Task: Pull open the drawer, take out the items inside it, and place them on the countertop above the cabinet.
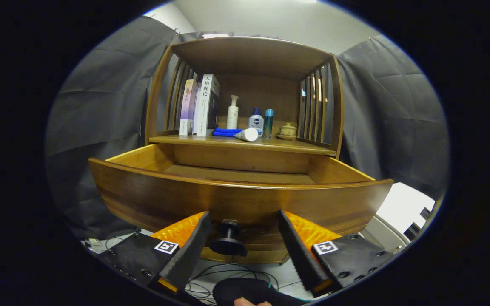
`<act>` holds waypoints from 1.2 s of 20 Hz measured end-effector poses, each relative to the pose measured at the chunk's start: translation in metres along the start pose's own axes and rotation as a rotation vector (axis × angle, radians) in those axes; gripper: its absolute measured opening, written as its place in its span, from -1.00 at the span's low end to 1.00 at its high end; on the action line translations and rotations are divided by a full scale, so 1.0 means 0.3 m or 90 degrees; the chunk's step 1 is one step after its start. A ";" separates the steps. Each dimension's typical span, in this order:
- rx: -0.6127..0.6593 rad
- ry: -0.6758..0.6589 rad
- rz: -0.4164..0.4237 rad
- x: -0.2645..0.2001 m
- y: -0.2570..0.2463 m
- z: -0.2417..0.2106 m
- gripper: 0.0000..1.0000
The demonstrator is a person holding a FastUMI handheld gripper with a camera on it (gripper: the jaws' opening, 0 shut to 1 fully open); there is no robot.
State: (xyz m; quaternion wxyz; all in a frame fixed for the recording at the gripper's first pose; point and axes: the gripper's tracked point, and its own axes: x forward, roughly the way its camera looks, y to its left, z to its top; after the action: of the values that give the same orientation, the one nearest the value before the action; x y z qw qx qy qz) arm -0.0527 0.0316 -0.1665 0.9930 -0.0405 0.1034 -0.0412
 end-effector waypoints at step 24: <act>0.011 -0.022 -0.013 0.423 0.058 0.163 0.95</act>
State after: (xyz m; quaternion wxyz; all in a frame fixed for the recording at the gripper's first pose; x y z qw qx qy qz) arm 0.0824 0.0408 -0.1459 0.9945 -0.0340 0.0854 -0.0512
